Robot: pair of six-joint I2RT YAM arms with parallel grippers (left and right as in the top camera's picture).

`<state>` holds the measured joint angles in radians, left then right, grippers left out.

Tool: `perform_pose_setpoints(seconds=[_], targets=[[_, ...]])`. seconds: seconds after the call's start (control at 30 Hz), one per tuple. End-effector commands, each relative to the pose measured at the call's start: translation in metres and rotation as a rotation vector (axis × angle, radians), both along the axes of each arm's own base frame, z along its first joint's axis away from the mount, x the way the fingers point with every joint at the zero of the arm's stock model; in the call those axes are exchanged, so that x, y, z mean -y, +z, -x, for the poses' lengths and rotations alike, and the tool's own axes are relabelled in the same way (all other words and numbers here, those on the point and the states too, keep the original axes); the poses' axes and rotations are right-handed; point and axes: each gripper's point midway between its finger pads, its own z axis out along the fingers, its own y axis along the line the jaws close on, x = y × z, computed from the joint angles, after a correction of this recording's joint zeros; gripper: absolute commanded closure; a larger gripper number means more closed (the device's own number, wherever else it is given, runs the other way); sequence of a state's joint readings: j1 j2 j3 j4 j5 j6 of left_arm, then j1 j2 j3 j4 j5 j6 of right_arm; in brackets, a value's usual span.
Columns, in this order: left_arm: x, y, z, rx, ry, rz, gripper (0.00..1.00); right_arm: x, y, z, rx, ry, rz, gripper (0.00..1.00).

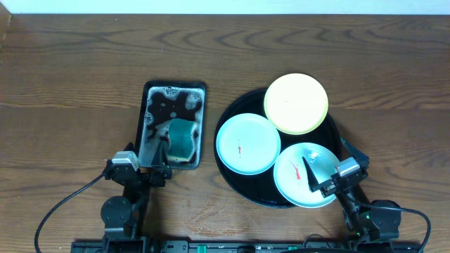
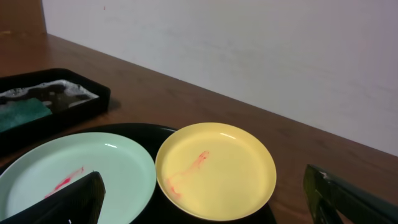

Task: Clean dirty plates on tray and stack at the side
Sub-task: 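Lower the left gripper into the soapy tray and grasp the green sponge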

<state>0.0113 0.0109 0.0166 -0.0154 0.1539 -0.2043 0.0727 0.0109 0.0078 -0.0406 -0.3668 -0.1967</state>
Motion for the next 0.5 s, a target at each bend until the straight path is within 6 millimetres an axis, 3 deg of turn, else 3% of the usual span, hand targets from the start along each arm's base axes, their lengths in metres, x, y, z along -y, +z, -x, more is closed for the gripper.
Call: perform_pose_setpoints(seconds=[0.0, 0.47], targets=[[0.0010, -0.0142, 0.0011, -0.044, -0.009, -0.015, 0.16, -0.0022, -0.0011, 0.0009, 0.003, 0.010, 0.009, 0.01], [0.0060, -0.0055, 0.0006, -0.008, -0.038, -0.011, 0.16, -0.0055, -0.0008, 0.0026, 0.003, 0.032, 0.008, 0.01]])
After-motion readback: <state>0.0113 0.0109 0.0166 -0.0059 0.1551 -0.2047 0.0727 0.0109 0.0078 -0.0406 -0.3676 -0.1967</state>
